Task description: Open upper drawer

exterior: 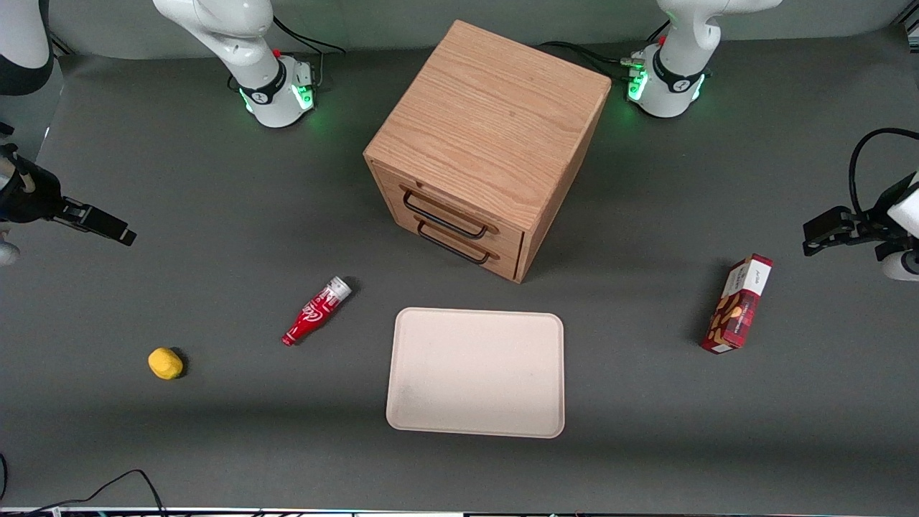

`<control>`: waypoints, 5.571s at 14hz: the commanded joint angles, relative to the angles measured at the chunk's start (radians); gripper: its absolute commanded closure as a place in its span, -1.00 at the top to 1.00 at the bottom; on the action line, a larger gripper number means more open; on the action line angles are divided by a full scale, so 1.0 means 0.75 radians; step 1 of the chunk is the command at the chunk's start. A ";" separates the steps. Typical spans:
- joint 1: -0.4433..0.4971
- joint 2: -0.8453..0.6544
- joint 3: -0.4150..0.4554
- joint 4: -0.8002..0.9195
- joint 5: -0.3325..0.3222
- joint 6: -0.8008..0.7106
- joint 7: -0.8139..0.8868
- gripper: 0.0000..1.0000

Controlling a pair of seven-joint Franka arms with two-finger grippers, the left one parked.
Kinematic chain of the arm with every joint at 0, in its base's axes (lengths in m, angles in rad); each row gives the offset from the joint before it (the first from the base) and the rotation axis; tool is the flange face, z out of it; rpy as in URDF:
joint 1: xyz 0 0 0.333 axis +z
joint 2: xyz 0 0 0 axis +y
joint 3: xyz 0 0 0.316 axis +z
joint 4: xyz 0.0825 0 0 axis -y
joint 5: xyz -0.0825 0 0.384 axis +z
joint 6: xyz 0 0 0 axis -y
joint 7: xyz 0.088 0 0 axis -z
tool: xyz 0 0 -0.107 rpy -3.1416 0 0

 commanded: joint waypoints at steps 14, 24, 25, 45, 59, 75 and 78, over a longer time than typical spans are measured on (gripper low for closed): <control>0.273 0.475 0.577 0.314 -0.034 0.052 -0.189 1.00; 0.460 0.698 0.635 0.304 -0.140 0.204 -0.562 1.00; 0.486 0.716 0.635 0.304 -0.150 0.218 -0.562 1.00; 0.472 0.847 0.384 0.302 -0.463 0.698 -0.731 1.00; 0.435 0.903 0.277 0.503 -0.099 0.599 -0.797 1.00; 0.098 0.085 0.079 0.033 0.016 0.155 -0.532 1.00; 0.020 -0.042 0.079 -0.037 0.007 0.004 -0.167 1.00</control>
